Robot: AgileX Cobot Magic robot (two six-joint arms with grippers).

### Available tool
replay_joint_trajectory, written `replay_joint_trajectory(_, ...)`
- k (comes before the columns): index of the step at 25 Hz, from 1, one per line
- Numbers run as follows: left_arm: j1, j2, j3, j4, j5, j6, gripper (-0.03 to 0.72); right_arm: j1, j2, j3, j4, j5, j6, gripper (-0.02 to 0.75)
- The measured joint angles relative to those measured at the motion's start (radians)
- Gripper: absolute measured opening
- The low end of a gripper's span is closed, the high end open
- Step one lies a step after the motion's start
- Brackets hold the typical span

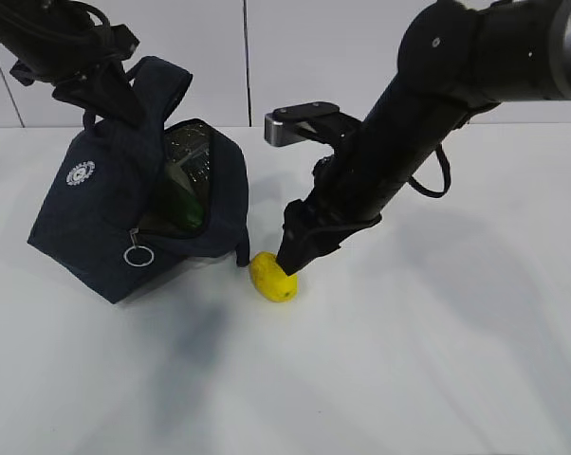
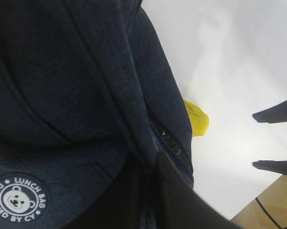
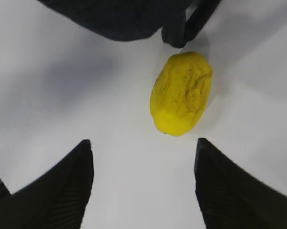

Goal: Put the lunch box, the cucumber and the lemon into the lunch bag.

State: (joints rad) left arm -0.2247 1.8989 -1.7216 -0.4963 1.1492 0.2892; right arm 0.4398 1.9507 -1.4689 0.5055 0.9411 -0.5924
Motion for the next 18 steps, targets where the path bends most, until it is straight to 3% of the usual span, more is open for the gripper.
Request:
replay_joint_trajectory(7, 0.0, 0.0, 0.0, 0.0, 0.004, 0.0, 0.015, 0.063, 0.024, 0.025, -0.08, -0.167, -0.005, 0.494)
replay_joint_trajectory(18, 0.0, 0.0, 0.0, 0.0, 0.006, 0.002, 0.015, 0.063, 0.173, -0.061, -0.101, -0.214, -0.025, 0.494)
